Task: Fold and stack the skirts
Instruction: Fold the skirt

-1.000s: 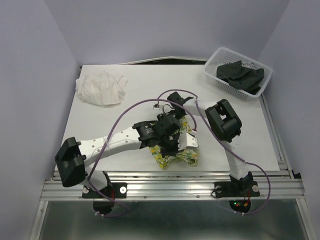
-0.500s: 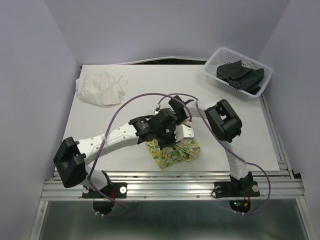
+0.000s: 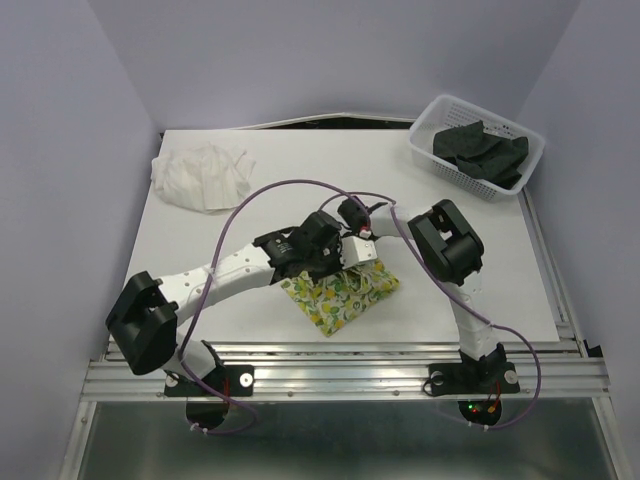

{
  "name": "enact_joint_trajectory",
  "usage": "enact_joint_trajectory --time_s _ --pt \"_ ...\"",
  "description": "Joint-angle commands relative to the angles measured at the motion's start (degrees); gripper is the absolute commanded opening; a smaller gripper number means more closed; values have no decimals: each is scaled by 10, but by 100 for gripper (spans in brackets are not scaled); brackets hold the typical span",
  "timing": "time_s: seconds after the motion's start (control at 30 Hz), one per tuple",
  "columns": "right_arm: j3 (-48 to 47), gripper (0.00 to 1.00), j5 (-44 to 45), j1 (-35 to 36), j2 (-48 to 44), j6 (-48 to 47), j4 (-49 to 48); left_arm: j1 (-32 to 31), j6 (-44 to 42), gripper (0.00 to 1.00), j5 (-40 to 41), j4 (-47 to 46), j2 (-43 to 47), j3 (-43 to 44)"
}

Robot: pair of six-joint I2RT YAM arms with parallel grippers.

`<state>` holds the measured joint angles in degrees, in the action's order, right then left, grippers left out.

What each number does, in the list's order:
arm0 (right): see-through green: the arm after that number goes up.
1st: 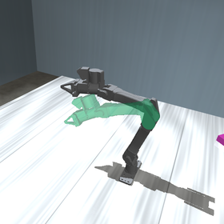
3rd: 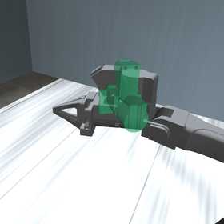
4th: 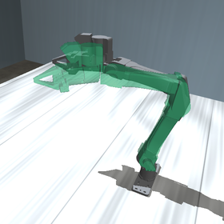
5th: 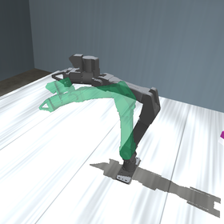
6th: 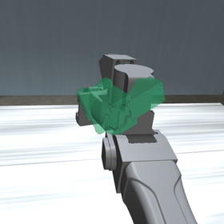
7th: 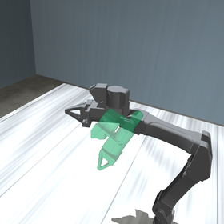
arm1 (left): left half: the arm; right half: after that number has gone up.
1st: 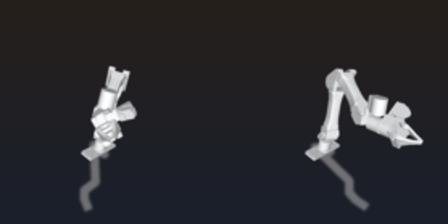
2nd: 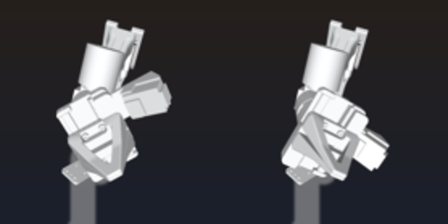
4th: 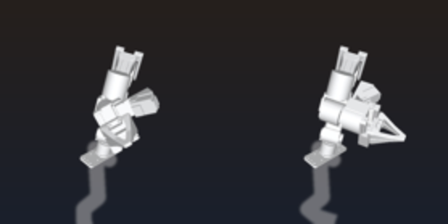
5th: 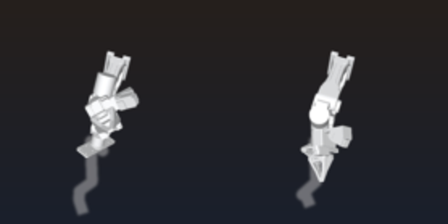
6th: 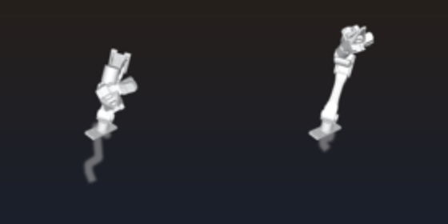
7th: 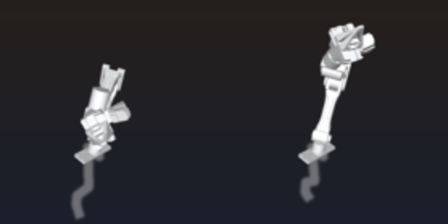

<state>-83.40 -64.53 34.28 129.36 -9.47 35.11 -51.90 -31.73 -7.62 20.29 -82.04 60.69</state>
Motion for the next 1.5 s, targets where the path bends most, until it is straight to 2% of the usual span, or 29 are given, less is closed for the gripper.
enact_joint_trajectory --time_s 0.0,0.3,0.57,0.77,0.93,1.13,1.37,1.47 --pt "3 37 70 8 -12 -23 19 3 -6 0 -8 -26 5 -29" --pt "-72 41 99 8 -27 -20 45 -8 -2 0 -35 -27 25 -72" --pt "-182 45 139 8 -31 4 51 -19 -1 0 -68 -11 29 -65" --pt "-286 45 157 -47 27 24 51 -20 -8 0 -78 -2 33 -65" --pt "-317 44 200 -61 66 -2 52 -20 -13 0 -78 2 35 -62" --pt "-289 37 194 -61 91 -26 61 -16 -10 0 -77 6 35 -42" --pt "-211 10 154 -55 81 -36 67 37 -1 0 -85 15 9 14" --pt "-194 6 148 -48 77 -43 68 63 -2 0 -84 16 -7 28"
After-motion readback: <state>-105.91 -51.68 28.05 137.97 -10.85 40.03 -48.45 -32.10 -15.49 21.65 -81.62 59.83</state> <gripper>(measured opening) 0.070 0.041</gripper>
